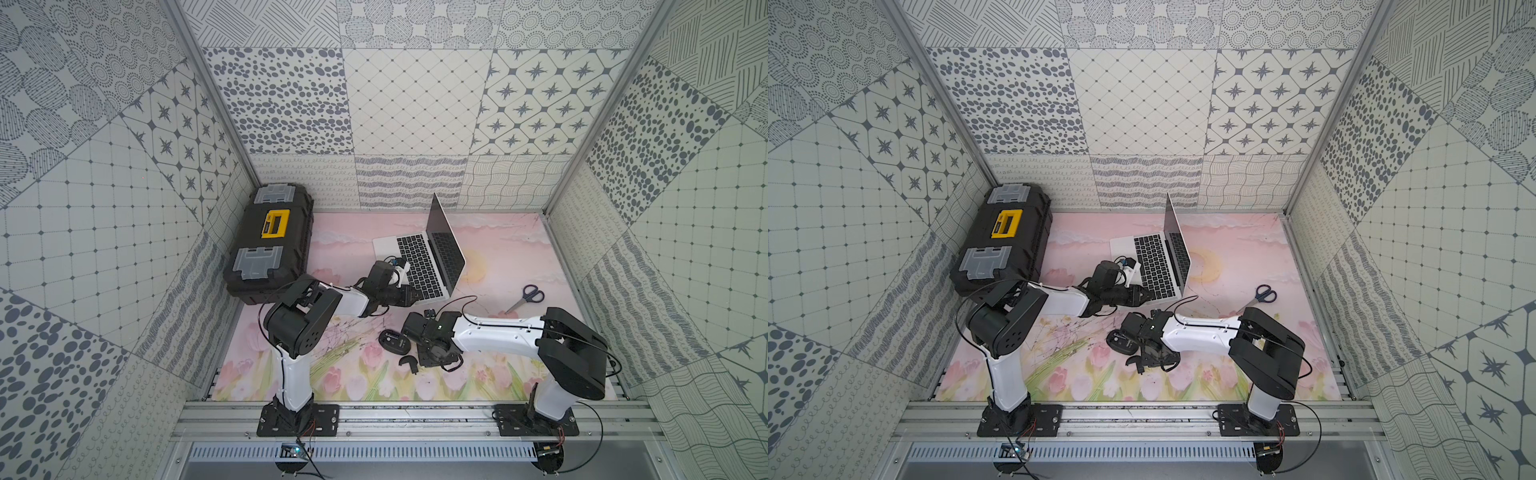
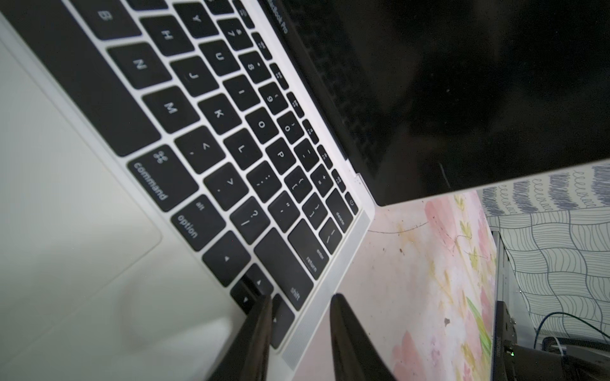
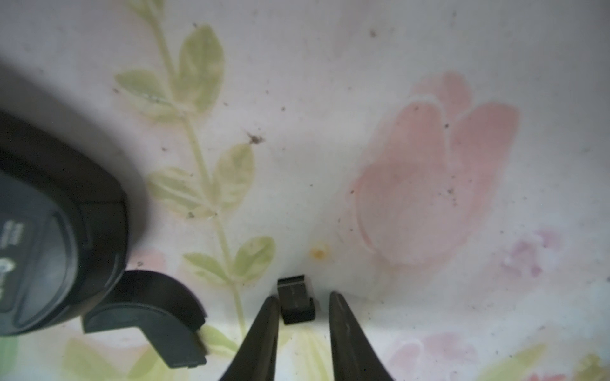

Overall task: Insert the wireless mouse receiver into the laptop
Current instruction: Pick up the USB plug at the center of the board.

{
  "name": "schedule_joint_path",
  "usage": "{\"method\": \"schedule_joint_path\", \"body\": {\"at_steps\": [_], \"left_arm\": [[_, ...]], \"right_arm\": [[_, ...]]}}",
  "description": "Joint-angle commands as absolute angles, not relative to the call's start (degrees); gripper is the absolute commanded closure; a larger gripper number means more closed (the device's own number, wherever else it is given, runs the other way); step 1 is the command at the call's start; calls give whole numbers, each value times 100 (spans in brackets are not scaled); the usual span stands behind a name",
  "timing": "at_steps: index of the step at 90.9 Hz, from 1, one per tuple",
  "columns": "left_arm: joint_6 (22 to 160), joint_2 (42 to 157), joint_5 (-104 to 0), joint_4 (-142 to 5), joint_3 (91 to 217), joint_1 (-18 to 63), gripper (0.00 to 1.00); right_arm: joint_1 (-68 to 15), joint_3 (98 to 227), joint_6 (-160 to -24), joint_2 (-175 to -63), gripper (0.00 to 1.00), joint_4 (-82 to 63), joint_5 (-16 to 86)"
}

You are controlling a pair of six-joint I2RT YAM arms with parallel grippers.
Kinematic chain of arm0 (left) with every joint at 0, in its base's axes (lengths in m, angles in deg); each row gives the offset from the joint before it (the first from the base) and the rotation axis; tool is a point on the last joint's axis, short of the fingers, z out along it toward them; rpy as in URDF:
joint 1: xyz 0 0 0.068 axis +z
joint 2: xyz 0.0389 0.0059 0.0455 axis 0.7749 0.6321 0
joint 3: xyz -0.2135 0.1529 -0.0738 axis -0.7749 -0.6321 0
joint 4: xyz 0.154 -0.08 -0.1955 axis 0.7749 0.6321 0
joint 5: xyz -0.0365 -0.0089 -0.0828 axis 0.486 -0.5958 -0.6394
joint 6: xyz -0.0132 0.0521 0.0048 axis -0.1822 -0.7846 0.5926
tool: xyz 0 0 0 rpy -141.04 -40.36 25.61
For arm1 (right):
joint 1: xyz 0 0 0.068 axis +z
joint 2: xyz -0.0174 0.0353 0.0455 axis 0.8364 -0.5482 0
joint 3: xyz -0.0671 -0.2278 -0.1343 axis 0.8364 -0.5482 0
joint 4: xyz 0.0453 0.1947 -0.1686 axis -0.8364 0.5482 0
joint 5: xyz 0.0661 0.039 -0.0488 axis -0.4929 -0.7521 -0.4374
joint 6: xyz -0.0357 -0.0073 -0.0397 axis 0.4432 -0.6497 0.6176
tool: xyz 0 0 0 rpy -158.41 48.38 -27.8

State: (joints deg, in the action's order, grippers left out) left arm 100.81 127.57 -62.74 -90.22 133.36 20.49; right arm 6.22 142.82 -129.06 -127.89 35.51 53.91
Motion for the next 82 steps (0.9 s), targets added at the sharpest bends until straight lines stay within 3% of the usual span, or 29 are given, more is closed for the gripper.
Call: {"method": "schedule_joint_path", "body": {"at_steps": [1, 48, 64, 82], "left_arm": [[10033, 12861, -6217, -8430, 13363, 2128, 67], [9989, 12931, -6342, -8401, 13436, 2122, 70], [10006, 12841, -6365, -8407, 13469, 2128, 71], [9947, 12354, -6252, -8289, 13295, 2312, 70]], "right_arm": [[645, 14366, -12701, -12966, 71, 3609, 5327], [577, 14148, -12204, -12795, 82, 3607, 5476], [81, 14106, -11364, -12746, 83, 3320, 5758], [-665, 13860, -10051, -12553, 83, 2338, 5394]]}}
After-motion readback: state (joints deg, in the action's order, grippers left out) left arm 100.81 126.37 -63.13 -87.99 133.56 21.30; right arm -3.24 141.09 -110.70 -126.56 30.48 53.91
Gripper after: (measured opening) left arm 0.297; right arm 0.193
